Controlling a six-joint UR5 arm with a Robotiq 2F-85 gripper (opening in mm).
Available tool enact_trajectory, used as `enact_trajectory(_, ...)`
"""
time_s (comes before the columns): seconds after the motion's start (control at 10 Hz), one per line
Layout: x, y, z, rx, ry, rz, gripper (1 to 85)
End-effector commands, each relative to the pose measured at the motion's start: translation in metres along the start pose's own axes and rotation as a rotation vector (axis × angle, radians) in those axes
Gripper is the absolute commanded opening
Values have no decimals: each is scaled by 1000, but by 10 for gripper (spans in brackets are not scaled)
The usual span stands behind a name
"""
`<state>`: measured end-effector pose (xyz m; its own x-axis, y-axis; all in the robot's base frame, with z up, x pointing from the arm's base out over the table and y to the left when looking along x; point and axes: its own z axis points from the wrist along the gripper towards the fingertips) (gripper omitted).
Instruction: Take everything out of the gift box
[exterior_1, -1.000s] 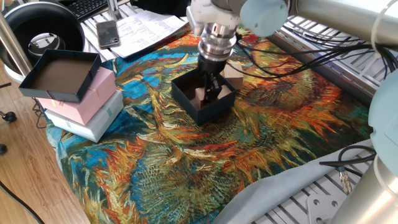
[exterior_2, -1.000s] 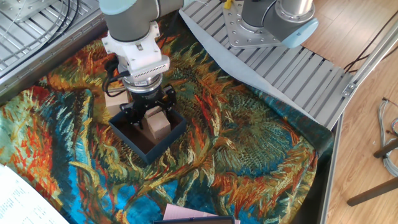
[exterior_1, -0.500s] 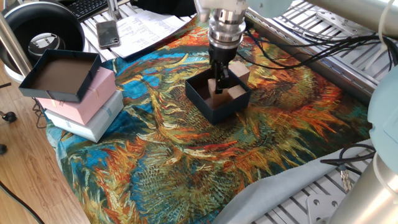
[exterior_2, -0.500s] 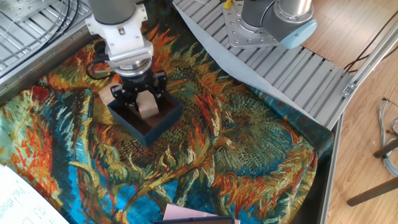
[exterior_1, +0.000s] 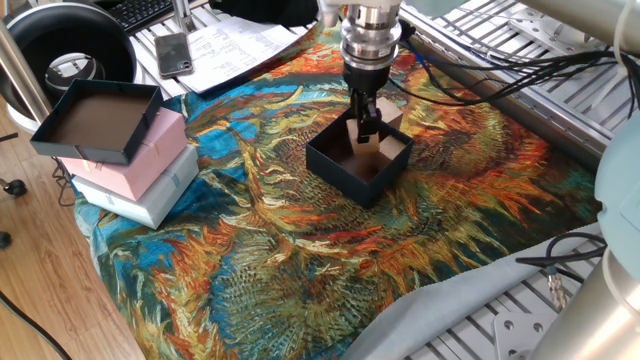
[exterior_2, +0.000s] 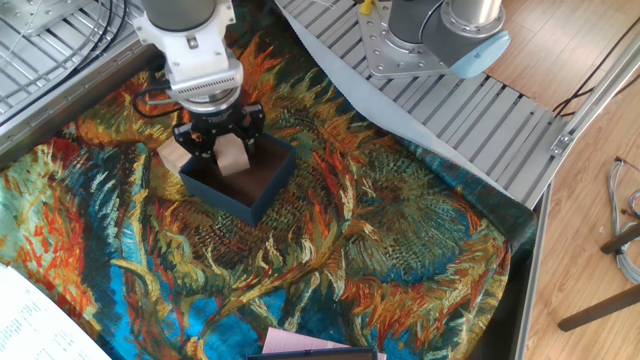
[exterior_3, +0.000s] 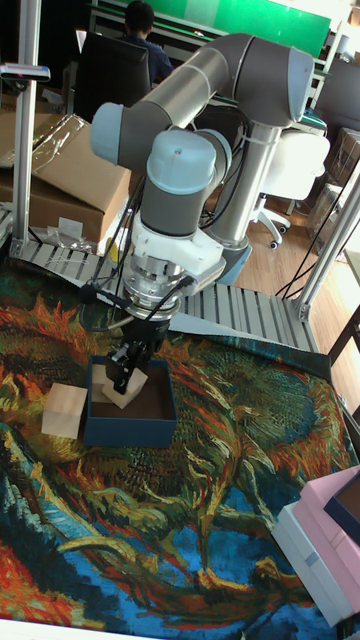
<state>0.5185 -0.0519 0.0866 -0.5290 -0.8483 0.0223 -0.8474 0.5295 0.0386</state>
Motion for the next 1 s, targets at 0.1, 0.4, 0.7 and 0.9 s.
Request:
enact_trajectory(0.1,16,1,-8,-5,29,-5,377)
enact_trajectory(0.4,22,3,-3,-22,10,-23,373)
enact_trajectory(0.7,26,5,-1,-29,2,-21,373)
enact_trajectory(0.9,38,6,-7,-14,29,-22,373)
